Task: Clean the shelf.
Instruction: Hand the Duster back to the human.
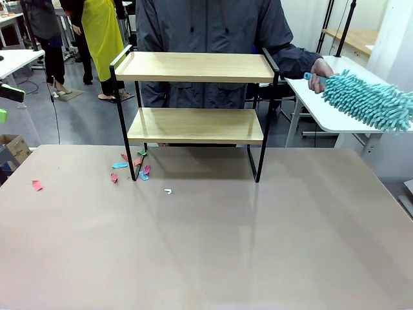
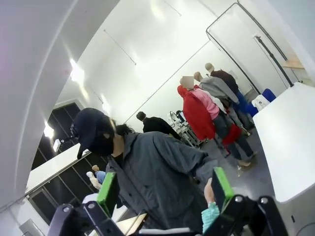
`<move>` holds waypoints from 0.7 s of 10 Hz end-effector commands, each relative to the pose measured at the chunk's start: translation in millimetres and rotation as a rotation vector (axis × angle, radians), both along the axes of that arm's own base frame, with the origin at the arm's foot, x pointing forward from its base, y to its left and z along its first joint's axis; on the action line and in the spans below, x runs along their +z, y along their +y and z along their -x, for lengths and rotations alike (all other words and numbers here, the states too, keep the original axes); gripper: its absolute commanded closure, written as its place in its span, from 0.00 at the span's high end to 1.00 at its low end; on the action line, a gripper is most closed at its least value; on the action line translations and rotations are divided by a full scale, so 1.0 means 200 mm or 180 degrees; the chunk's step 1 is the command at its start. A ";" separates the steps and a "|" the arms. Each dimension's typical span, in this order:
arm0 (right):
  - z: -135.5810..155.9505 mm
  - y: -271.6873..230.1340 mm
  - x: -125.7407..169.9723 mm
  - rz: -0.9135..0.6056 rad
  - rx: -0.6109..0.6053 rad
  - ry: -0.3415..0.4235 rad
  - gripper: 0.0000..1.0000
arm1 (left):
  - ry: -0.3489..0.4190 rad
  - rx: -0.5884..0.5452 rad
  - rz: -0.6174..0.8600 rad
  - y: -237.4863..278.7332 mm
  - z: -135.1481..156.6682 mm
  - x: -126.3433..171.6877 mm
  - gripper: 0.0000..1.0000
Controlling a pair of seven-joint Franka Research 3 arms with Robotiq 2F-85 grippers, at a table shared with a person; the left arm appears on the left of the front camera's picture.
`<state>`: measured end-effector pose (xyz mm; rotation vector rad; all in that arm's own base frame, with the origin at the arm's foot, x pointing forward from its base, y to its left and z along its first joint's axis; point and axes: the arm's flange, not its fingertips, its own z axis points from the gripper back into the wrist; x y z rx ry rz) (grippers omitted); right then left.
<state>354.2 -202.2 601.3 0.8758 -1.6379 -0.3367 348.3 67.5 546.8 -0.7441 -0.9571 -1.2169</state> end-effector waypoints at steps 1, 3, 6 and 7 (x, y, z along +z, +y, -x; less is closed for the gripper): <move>0.03 0.01 0.04 -0.0021 -0.0106 -0.0125 1.00 | -0.0078 -0.0025 0.0075 0.00 0.00 0.01 1.00; 0.03 0.01 0.04 -0.0021 -0.0106 -0.0125 1.00 | -0.0078 -0.0025 0.0075 0.00 0.00 0.01 1.00; 0.03 0.01 0.04 -0.0021 -0.0106 -0.0125 1.00 | -0.0078 -0.0025 0.0075 0.00 0.00 0.01 1.00; 0.03 0.01 0.04 -0.0021 -0.0106 -0.0125 1.00 | -0.0078 -0.0025 0.0075 0.00 0.00 0.01 1.00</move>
